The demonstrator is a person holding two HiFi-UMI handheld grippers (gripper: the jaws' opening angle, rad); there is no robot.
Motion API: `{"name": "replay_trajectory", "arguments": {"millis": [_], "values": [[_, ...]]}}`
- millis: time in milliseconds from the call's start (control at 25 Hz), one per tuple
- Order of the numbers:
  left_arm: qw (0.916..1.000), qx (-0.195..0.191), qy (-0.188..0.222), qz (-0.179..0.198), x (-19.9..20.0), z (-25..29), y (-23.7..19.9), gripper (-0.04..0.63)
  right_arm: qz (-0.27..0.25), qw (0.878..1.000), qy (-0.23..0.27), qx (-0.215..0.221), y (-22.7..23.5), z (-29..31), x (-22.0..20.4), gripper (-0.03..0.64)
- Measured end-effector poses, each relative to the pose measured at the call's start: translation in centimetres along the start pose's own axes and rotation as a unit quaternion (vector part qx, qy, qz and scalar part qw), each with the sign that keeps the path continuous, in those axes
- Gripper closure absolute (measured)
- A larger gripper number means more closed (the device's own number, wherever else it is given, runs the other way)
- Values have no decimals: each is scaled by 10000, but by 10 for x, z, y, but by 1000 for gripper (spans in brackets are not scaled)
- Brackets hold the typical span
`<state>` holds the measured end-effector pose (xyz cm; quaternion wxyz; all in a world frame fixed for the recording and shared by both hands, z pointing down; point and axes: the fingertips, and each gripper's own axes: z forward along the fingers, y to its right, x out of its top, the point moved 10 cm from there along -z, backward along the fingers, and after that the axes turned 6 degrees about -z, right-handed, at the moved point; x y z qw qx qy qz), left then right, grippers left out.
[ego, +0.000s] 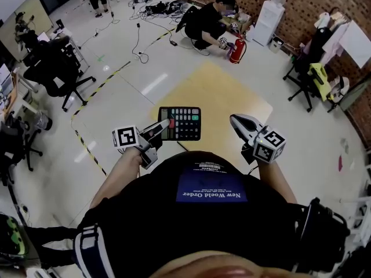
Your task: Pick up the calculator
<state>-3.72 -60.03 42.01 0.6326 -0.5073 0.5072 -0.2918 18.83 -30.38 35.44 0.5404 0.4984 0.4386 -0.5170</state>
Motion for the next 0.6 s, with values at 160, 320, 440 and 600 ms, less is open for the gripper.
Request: {"name": "replay_trajectory", "arguments": {"millis": [160, 320, 440, 600], "values": [[9995, 194, -51, 229, 5, -2, -1, 508, 1, 10000, -4, -38, -1, -1, 0, 634], [9998, 127, -85, 146, 4, 0, 0, 509, -27, 10000, -15, -32, -4, -2, 1, 634], [9995, 197, -106, 237, 3, 0, 0, 509, -40, 10000, -13, -32, -5, -4, 0, 634], [10000, 6, -85, -17, -3, 2, 1, 509, -56, 10000, 0, -38, -6, -9, -3, 634]]}}
